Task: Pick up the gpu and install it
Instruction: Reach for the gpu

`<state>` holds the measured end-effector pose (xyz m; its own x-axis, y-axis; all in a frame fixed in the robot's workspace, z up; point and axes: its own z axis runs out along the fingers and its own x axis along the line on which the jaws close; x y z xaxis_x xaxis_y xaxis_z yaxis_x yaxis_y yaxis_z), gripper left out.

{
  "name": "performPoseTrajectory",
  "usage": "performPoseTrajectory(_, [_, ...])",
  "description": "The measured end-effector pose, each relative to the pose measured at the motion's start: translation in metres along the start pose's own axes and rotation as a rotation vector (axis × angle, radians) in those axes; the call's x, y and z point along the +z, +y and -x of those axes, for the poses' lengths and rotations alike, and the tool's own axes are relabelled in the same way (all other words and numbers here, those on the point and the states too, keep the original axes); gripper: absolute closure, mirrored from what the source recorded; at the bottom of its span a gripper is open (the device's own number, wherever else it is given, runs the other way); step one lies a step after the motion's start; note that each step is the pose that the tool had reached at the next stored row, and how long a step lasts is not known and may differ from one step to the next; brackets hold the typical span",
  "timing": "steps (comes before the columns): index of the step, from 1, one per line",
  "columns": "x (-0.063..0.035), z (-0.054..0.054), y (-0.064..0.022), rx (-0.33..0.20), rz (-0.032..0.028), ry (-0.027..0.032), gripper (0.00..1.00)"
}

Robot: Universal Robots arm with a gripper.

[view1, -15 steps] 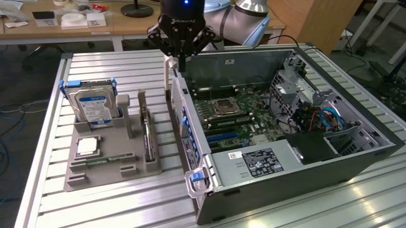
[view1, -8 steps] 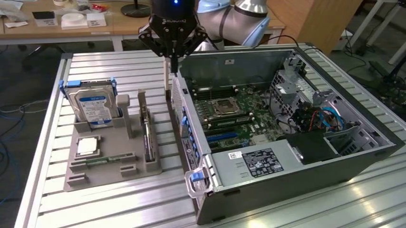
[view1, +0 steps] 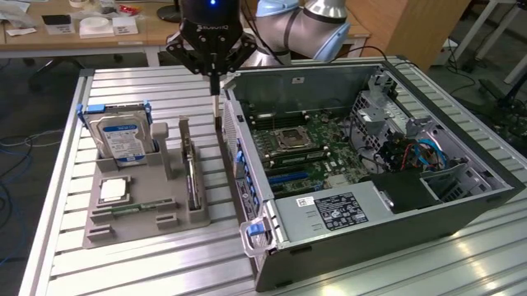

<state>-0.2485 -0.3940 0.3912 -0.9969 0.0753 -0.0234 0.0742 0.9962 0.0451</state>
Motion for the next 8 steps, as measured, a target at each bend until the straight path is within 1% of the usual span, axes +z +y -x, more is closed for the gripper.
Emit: performPoseTrajectory(8, [0.0004, -0.021, -0.0003, 0.000, -0.0001, 0.0001, 0.89])
